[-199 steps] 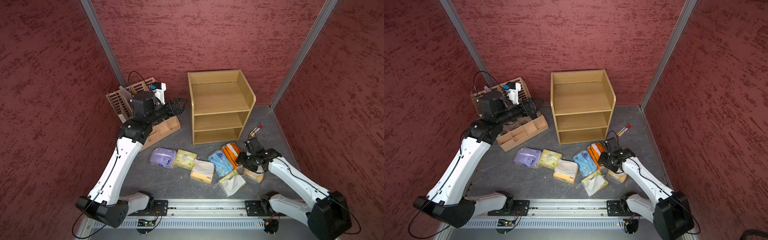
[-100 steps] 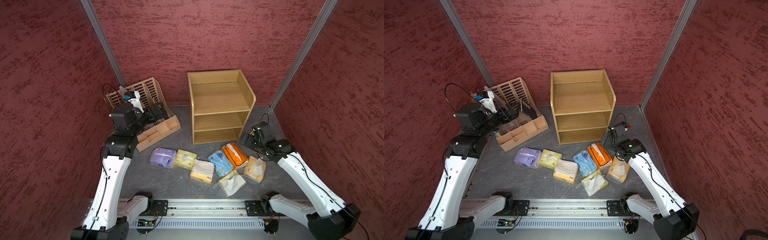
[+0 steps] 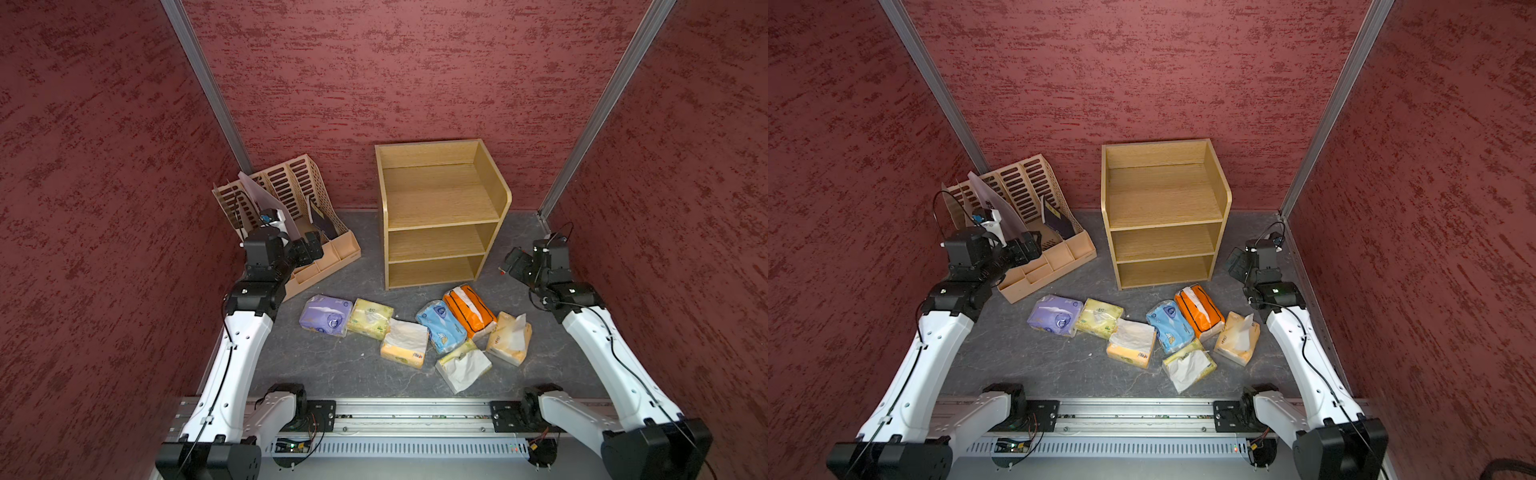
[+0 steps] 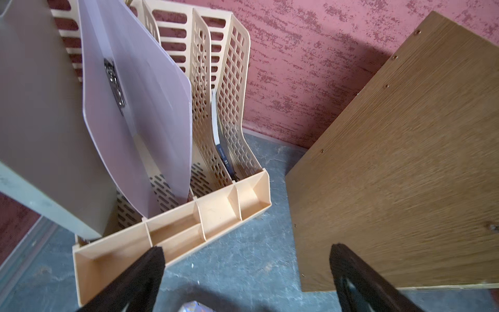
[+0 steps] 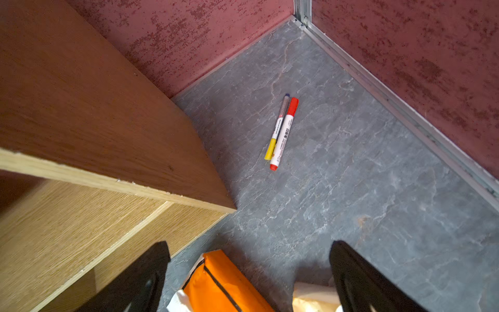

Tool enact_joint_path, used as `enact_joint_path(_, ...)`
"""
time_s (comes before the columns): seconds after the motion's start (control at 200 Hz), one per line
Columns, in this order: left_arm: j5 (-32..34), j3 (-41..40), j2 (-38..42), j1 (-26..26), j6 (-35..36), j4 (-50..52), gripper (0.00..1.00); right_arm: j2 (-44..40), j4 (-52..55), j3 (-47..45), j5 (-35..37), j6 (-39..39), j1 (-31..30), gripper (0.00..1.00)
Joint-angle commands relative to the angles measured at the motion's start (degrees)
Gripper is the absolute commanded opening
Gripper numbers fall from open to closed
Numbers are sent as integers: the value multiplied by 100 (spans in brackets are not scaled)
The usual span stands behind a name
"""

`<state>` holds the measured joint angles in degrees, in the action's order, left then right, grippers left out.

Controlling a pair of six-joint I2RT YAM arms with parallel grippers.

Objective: Remove the tissue boxes from the shelf
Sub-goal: Reset both arms

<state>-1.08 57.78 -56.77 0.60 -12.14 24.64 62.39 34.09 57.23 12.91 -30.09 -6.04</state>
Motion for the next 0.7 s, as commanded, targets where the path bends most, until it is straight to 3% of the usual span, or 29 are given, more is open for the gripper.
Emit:
enact_joint_path(0.0, 187, -632, 410, -140, 714, -1130, 100, 243, -493, 177, 254, 659, 147, 98)
enact_joint_path(0.215, -684, -1865, 673, -950, 329, -2447, 100, 135, -1937, -706, 739, 1418, 245, 98)
enact_joint_path(0.311, -721, -2518, 829, -1116, 311, -3208, 100, -13, -2675, -1159, 801, 1718, 277, 98)
enact_joint_path(0.416, -504, -2902, 781, -1167, 292, -3579, 100, -67, -3170, -1543, 854, 1896, 322, 98)
enact_joint_path(0.511, -607, -3418, 680, -1130, 224, -4662, 100, -60, -3680, -1845, 839, 2134, 352, 98)
enact_joint_path(0.696, -314, -3699, -394, -921, 492, -5592, 100, 25, -4774, -2324, 890, 2535, 458, 98)
